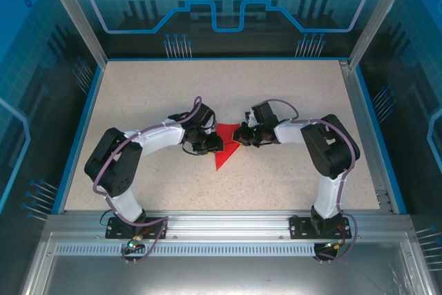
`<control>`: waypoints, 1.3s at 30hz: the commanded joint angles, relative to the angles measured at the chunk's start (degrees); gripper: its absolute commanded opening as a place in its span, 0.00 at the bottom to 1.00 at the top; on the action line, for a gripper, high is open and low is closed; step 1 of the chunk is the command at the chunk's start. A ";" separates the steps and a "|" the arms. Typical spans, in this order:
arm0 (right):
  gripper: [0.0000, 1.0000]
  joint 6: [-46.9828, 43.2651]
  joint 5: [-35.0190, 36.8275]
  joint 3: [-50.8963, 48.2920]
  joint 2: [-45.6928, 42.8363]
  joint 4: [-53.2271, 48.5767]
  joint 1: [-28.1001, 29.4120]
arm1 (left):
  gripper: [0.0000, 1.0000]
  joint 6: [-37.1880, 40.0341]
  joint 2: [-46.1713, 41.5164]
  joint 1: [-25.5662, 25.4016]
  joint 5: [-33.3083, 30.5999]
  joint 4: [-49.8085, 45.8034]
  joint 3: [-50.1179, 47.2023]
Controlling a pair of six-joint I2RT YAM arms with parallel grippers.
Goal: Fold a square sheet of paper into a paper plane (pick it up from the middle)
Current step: Third fold the triangle at the center of the table, then fourth fold the wing at the center of the table.
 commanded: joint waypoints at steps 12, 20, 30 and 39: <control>0.06 13.85 11.04 -6.82 -8.10 3.90 5.77 | 0.39 1.70 -5.49 0.38 -1.86 -0.55 -3.36; 0.15 10.21 10.17 -5.55 -9.65 -0.92 5.77 | 0.40 1.50 -7.17 0.34 -2.07 -0.53 -4.94; 0.27 0.31 4.47 -0.55 -8.69 -6.51 4.34 | 0.44 0.03 -9.61 -0.73 -2.57 0.35 -6.78; 0.33 -5.37 1.67 1.92 -7.64 -11.25 2.47 | 0.47 -2.96 -13.38 -4.06 -8.79 -0.59 -7.69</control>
